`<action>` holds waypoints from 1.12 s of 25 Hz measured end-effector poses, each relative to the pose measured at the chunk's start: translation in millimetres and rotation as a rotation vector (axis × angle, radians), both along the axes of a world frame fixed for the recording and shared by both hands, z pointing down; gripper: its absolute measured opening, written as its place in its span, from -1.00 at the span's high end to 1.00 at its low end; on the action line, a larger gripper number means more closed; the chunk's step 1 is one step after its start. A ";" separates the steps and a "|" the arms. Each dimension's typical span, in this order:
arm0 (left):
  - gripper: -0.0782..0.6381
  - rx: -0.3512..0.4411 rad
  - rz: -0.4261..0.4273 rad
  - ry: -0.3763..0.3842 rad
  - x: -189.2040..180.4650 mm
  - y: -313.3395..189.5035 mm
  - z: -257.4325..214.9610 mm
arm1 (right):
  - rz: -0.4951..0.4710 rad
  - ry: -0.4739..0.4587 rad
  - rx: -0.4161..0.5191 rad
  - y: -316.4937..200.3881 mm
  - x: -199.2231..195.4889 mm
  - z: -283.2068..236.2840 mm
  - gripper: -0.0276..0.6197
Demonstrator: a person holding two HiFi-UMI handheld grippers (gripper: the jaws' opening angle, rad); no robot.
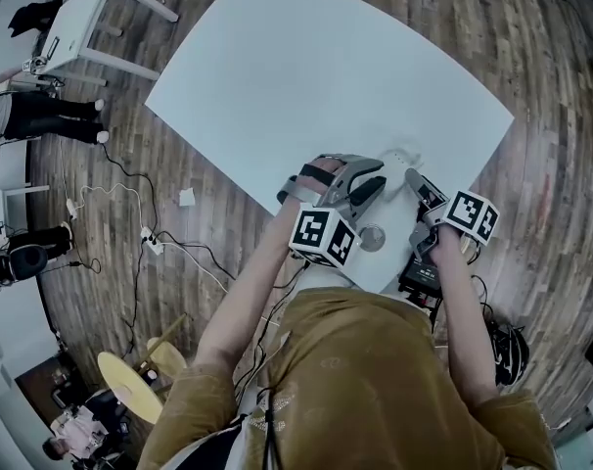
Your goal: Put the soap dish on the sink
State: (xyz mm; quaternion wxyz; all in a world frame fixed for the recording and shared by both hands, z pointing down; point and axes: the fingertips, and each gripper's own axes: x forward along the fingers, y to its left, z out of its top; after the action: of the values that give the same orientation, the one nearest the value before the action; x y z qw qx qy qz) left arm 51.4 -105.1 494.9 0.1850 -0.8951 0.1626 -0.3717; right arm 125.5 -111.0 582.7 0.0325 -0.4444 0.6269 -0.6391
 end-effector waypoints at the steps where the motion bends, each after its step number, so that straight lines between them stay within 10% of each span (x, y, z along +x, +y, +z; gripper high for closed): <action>1: 0.48 -0.004 -0.054 0.046 -4.6 -6.0 -7.6 | -0.009 0.001 0.040 -3.2 -1.1 -9.6 0.17; 14: 0.76 -0.150 -0.554 0.568 -60.7 -38.2 -78.5 | -0.220 0.673 0.661 -18.6 10.4 -124.7 0.21; 18: 0.76 -0.120 -0.629 0.620 -75.6 -43.2 -89.5 | -0.189 0.860 0.808 -15.7 13.0 -153.4 0.82; 28: 0.76 -0.009 -0.678 0.707 -81.9 -30.3 -130.3 | -0.078 0.916 0.990 1.8 16.2 -212.4 0.89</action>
State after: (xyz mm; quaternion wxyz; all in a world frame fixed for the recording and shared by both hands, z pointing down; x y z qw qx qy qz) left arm -30.5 -135.4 364.6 -0.0167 -0.8639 0.4961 -0.0852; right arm 141.7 -109.2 370.3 -0.0598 -0.5803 0.8119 -0.0240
